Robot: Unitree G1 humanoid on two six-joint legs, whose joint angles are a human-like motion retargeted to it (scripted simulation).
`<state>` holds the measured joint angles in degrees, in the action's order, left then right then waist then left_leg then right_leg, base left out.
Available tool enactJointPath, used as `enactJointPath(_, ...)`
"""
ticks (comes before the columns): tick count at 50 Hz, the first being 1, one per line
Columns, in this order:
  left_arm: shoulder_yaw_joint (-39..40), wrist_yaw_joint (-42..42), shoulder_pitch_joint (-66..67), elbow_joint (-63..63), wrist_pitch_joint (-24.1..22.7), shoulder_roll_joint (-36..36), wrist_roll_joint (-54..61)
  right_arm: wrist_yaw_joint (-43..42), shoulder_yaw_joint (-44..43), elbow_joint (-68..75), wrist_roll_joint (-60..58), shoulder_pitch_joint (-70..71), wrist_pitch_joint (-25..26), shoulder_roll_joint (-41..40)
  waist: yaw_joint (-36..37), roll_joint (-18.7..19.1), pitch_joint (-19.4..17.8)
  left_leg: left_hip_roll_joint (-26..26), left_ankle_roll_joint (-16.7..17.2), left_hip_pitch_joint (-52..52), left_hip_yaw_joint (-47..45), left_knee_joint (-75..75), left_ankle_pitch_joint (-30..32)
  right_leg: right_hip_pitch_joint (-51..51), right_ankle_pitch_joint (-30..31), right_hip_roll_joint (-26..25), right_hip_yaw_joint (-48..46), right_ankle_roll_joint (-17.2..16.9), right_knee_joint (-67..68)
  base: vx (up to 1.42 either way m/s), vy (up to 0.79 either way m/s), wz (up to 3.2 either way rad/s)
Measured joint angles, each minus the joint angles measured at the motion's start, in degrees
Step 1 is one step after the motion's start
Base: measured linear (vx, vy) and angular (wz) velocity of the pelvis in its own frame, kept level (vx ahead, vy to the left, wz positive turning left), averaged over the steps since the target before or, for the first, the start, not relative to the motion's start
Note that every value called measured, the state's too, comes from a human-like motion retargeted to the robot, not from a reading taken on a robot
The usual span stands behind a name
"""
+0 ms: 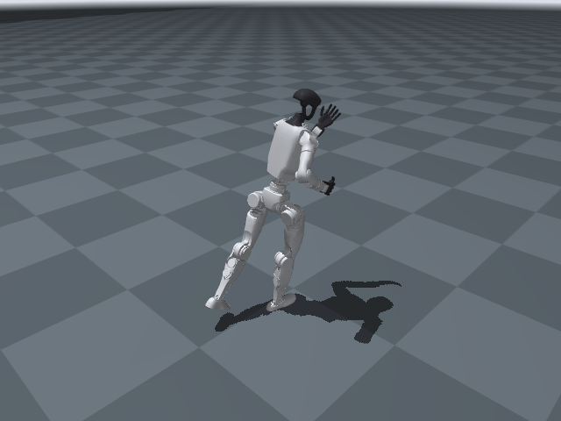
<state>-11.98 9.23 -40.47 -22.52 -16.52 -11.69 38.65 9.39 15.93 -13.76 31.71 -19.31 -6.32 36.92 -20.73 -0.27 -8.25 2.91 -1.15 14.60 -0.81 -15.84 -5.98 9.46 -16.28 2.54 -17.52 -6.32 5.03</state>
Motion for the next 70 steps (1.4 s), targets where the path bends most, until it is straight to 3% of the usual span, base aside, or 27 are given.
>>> enactJointPath(4, 5.3, 2.6, 21.7, 0.7, 1.5, -3.2, -15.1, -6.3, 10.1, 6.0, -2.1, 21.0, -2.6, -8.4, 5.0, 0.6, -2.9, -4.1, -3.4, -16.1, -7.1, -38.9, -11.0, 0.7, -12.7, -0.6, 7.6, 6.3, 14.4, 0.98, -0.05, -1.55)
enactJointPath(8, 9.1, 0.3, 48.8, -10.4, 1.5, -8.4, 2.1, -9.4, 10.3, -3.7, -2.9, 38.8, -2.8, -16.3, 17.4, -2.4, -0.4, -7.6, -5.5, -31.7, -12.7, -53.7, -17.3, 0.7, -17.3, -0.2, 15.0, 6.5, 20.3, 1.11, 0.00, -1.70)
enactJointPath(10, 10.5, -0.9, 59.3, -16.7, 1.6, -14.7, 9.4, -10.8, 9.5, -10.4, -0.3, 43.2, -3.5, -19.8, 25.5, -6.6, 2.3, -5.2, -8.8, -37.6, -13.7, -48.8, -19.5, -2.1, -12.4, 2.0, 18.0, 3.9, 15.7, 1.23, 0.03, -1.45)
enactJointPath(12, 13.1, -2.6, 67.7, -20.5, 0.9, -20.5, 11.7, -11.1, 10.1, -15.9, 2.2, 44.6, -4.4, -21.7, 32.5, -11.1, 4.1, -3.0, -8.5, -39.6, -15.8, -35.6, -18.6, -6.0, -3.2, 5.0, 20.2, 0.2, 10.3, 1.31, 0.14, -1.01)
enactJointPath(14, 15.8, -5.2, 73.4, -21.6, 1.4, -22.4, 13.8, -9.6, 11.5, -19.5, 3.6, 44.6, -4.6, -21.7, 36.6, -12.9, 4.5, -2.0, -5.8, -37.8, -18.3, -17.8, -16.0, -11.3, 7.5, 6.5, 21.4, -3.2, 5.1, 1.34, 0.25, -0.60)
enactJointPath(16, 18.2, -8.2, 76.1, -21.2, 2.1, -20.8, 14.1, -7.2, 12.9, -21.4, 2.9, 42.3, -4.5, -20.4, 38.1, -10.9, 2.7, -2.8, -1.3, -33.1, -21.3, -1.9, -15.0, -19.9, 16.7, 5.1, 22.4, -4.5, -0.4, 1.35, 0.32, -0.14)
enactJointPath(18, 19.0, -9.3, 74.4, -20.2, 2.1, -17.5, 11.6, -6.2, 13.7, -21.2, -0.3, 37.8, -5.2, -18.6, 37.3, -6.4, -1.7, -4.4, 4.0, -26.9, -23.6, 8.2, -14.1, -29.7, 21.9, 2.0, 22.3, -3.0, -2.8, 1.31, 0.32, 0.40)
enactJointPath(20, 18.0, -8.6, 68.8, -18.6, 1.5, -14.6, 6.0, -7.1, 12.4, -19.4, -4.6, 31.0, -6.8, -16.3, 35.1, -1.5, -6.9, -7.2, 8.0, -21.5, -23.0, 8.3, -13.1, -35.7, 20.4, -0.9, 17.9, 0.1, 3.7, 1.25, 0.28, 0.86)
enactJointPath(22, 12.7, -6.9, 57.3, -13.6, 1.2, -11.7, 3.5, -10.9, 10.9, -13.7, -8.8, 24.4, -7.6, -15.4, 32.3, 1.1, -10.5, -9.8, 6.5, -18.4, -19.1, 0.9, -17.2, -33.1, 13.3, -0.7, 10.2, 2.8, 22.0, 1.17, 0.23, 1.18)
enactJointPath(25, 4.3, -3.0, 34.2, -2.5, 2.1, -9.2, -5.6, -16.2, 8.1, -2.9, -14.1, 16.6, -7.4, -14.9, 27.9, -1.7, -12.7, -7.8, 0.1, -18.0, -14.8, -10.6, -27.4, -19.5, 0.0, 4.7, 7.4, 5.8, 52.1, 1.10, 0.13, 1.08)
enactJointPath(28, 1.1, 3.2, 13.0, -0.6, 0.7, -8.7, -12.4, -9.7, 1.6, -4.2, -8.4, 8.3, -6.9, -10.4, 20.5, -5.8, -4.8, -3.9, -4.2, -22.8, -12.5, -12.8, -29.6, 3.1, -5.9, 7.2, 10.4, 3.4, 66.3, 1.18, 0.00, 1.09)
enactJointPath(30, 2.3, 3.9, 4.9, -3.0, 0.1, -9.1, -18.3, -4.7, -2.5, -8.6, -2.4, 1.8, -7.2, -5.0, 13.3, -2.5, 0.2, -5.5, -1.3, -21.7, -9.8, -8.8, -25.7, 10.1, -8.3, 5.7, 7.5, 5.4, 60.0, 1.26, -0.08, 1.34)
enactJointPath(33, 2.8, 7.5, 0.5, -6.3, -0.4, -8.1, -22.2, -0.9, -5.9, -11.6, 4.3, -4.9, -6.2, 1.2, 4.2, 4.2, 4.4, -8.7, 1.9, -16.2, -5.9, -0.8, -13.8, 10.8, -4.4, 3.5, 0.4, 5.2, 33.7, 1.35, -0.25, 1.12)
enactJointPath(37, 3.6, 9.2, 4.3, -9.6, -1.9, -7.8, -16.8, 1.6, -5.4, -9.5, 3.8, -3.6, -2.8, 1.9, -0.7, 4.4, 2.8, -7.6, 4.2, -1.9, -4.2, 8.4, 2.2, 5.1, 1.5, 3.5, -3.5, -0.1, 0.1, 1.42, -0.46, 0.18)
enactJointPath(40, 6.2, 6.2, 14.4, -9.7, 0.1, -9.9, -19.9, -0.3, -1.8, -6.0, -4.7, 4.1, -2.7, 0.1, 1.5, 0.6, -3.1, -5.5, 1.6, 8.4, -3.9, 5.3, 4.0, 2.3, 2.8, 4.6, -2.4, -1.6, 0.7, 1.36, -0.40, -1.12)
enactJointPath(44, 5.9, 7.3, 33.0, -1.3, 0.3, -9.9, -24.6, -7.8, 8.0, 3.1, -7.9, 22.7, -4.8, -5.6, 9.3, -0.2, -8.5, -7.1, -4.8, -2.0, -7.9, -30.3, -9.3, 1.0, -8.8, 3.9, 4.0, 4.9, 19.1, 1.26, -0.23, -1.35)
enactJointPath(47, 7.0, 10.2, 48.0, -0.7, -0.6, -11.0, -19.4, -12.1, 8.5, 2.1, -11.4, 37.4, -5.6, -9.1, 16.3, 0.7, -5.6, -9.1, -9.4, -20.8, -8.4, -51.3, -17.5, 3.2, -14.6, 2.4, 6.0, 5.4, 25.0, 1.22, -0.14, -0.75)
enactJointPath(50, 8.8, 11.1, 60.9, -8.0, -1.2, -17.5, -9.6, -15.3, 3.7, -5.8, -6.3, 42.0, -6.4, -12.5, 28.4, -3.0, -0.5, -4.6, -11.7, -35.1, -9.6, -50.2, -20.3, 0.0, -10.6, 2.7, 10.0, 3.6, 18.1, 1.31, -0.10, -1.10)
enactJointPath(53, 9.9, 6.7, 68.8, -12.4, -1.2, -21.7, 2.2, -16.9, 3.0, -12.5, 0.6, 39.6, -8.0, -15.7, 41.3, -8.7, 0.5, 0.2, -9.9, -37.6, -14.4, -27.7, -17.3, -7.4, 2.7, 5.2, 16.3, -1.7, 8.1, 1.41, 0.05, -1.49)
enactJointPath(55, 12.3, 0.4, 72.9, -13.3, -0.3, -20.3, 9.4, -15.1, 3.9, -14.4, 2.3, 38.4, -7.7, -17.1, 46.3, -9.0, -0.6, 0.9, -5.5, -33.3, -18.2, -6.7, -13.4, -14.6, 13.1, 5.0, 21.1, -3.7, 1.7, 1.44, 0.23, -1.21)
enactJointPath(58, 17.5, -6.3, 75.6, -14.2, 0.9, -14.6, 8.6, -9.4, 5.5, -15.8, 0.8, 34.8, -6.6, -17.3, 45.1, -1.3, -4.1, -2.4, 3.6, -25.4, -22.9, 11.2, -13.0, -28.5, 21.7, -0.2, 27.0, -1.3, -2.5, 1.42, 0.31, -0.19)
enactJointPath(61, 18.5, -8.5, 70.2, -13.5, 1.9, -10.3, 1.7, -5.7, 6.2, -15.1, -2.2, 28.5, -7.2, -16.2, 39.5, 6.8, -8.2, -7.8, 7.5, -20.0, -23.9, 9.4, -13.3, -32.7, 16.6, -3.6, 18.9, 2.6, 13.0, 1.34, 0.29, 0.74)
enactJointPath(62, 17.0, -8.0, 65.6, -11.7, 1.7, -9.4, -0.8, -6.7, 6.6, -13.5, -4.4, 26.9, -8.1, -16.0, 37.7, 7.3, -8.9, -8.5, 5.6, -19.8, -22.9, 5.8, -15.2, -29.3, 12.6, -2.1, 14.5, 3.3, 23.7, 1.23, 0.26, 0.75)
enactJointPath(63, 14.1, -5.9, 58.7, -8.6, 1.0, -9.0, -3.1, -9.4, 7.5, -10.6, -7.2, 26.2, -9.3, -16.0, 36.3, 4.7, -8.3, -6.7, 0.3, -22.3, -21.4, 0.8, -19.2, -21.1, 7.1, 2.7, 10.9, 3.0, 39.1, 1.18, 0.24, 0.84)
enactJointPath(65, 9.1, -5.5, 45.5, -3.5, 0.3, -9.4, -8.9, -14.3, 8.2, -5.7, -11.8, 21.6, -11.7, -15.5, 31.1, 4.5, -11.7, -6.5, -0.3, -19.7, -18.3, -7.4, -26.4, -17.5, -0.4, 5.1, 8.6, 7.0, 52.0, 1.15, 0.21, 1.23)
enactJointPath(68, 2.7, -3.3, 22.6, -0.7, -0.4, -12.0, -15.5, -11.1, 5.4, -5.1, -8.0, 13.1, -11.4, -10.8, 24.0, 1.2, -8.2, -3.1, -1.3, -21.5, -15.0, -12.1, -30.4, -0.5, -6.7, 5.2, 12.5, 6.8, 64.3, 1.18, 0.14, 1.33)
enactJointPath(70, 1.0, -2.7, 10.2, -1.9, -0.7, -12.4, -17.5, -7.5, 2.0, -8.6, -3.9, 6.4, -11.5, -4.6, 17.7, 2.6, -3.1, -2.7, -0.3, -21.8, -11.6, -10.1, -28.7, 9.1, -7.0, 3.4, 12.1, 6.3, 61.1, 1.28, 0.10, 1.64)
